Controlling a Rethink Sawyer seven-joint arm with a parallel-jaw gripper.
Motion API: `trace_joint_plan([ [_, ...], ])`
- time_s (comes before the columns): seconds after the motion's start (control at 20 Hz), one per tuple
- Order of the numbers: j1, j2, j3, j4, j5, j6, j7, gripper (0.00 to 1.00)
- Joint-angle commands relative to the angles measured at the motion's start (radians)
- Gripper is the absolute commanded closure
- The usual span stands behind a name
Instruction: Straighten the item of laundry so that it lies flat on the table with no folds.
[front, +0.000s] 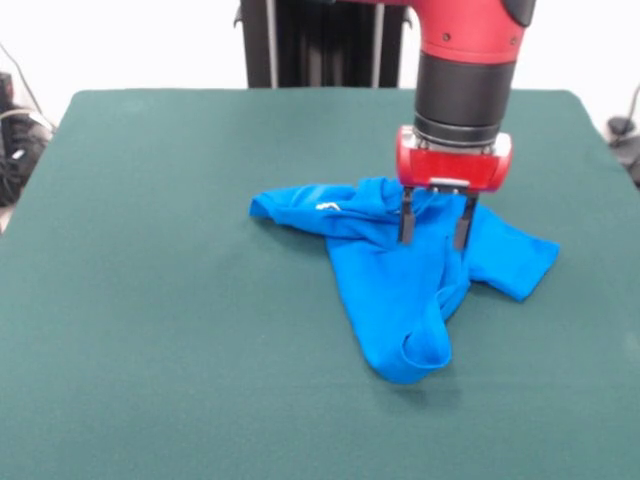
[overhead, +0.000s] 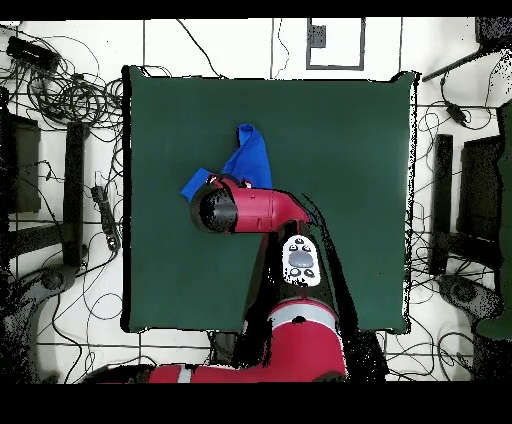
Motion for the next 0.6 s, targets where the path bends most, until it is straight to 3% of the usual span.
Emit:
trace_joint_plan([
  [0.05,0.013,0.103,0.126,0.056,0.032,-0.047,0.162,0.00],
  [0.6,0.004,0.116,0.159,0.101,0.019,-0.102,0.167,0.00],
])
